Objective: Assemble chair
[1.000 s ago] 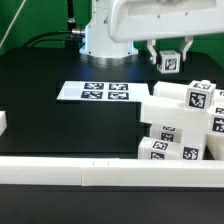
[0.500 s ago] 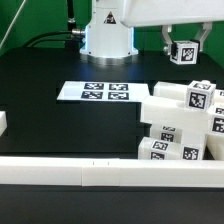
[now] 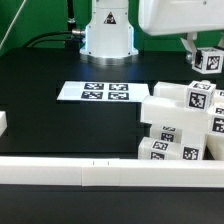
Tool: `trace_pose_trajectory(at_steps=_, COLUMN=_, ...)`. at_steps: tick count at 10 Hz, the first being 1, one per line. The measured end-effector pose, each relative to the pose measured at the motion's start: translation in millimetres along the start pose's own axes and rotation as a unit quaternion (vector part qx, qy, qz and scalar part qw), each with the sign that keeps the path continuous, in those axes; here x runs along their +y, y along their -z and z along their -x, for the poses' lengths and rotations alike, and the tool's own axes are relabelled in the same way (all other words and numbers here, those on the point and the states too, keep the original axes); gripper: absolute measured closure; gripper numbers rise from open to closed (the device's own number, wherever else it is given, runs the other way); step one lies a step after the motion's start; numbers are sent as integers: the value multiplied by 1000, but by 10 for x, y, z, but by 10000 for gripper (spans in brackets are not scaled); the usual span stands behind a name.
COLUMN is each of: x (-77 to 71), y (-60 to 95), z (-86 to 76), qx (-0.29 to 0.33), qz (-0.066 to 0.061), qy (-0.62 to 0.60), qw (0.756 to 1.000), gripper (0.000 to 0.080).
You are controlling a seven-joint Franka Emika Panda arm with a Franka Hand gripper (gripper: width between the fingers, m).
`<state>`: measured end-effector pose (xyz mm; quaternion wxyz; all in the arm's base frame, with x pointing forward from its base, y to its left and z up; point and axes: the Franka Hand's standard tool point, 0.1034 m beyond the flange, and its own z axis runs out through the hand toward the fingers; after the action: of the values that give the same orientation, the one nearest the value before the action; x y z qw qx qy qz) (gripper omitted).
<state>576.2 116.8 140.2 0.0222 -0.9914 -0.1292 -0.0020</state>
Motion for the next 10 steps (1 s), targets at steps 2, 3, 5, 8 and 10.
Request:
trace_pose_trajectory(at_steps=2, x=-38, y=-96, z=17, qx=6, qz=0, qy=-4, qw=1000, gripper=515)
trace_pose_trajectory(at_steps=3, x=-59, y=-145, z=58, qx=9, qz=1, qy=-12, qw=1000, gripper=515)
trace_pose_trajectory(at_steps=5, x=-56, y=-146, z=85, qx=12, qz=2, qy=-17, qw=1000, gripper=515)
trace_pose_trajectory(at_steps=8, x=-54, y=-145, z=62, qx=13, qz=2, qy=-17, qw=1000, gripper=515)
trace_pose_trajectory(at_steps=10, x=-36, y=-143, z=14, qx=14, qz=2, qy=-15, qw=1000, gripper=515)
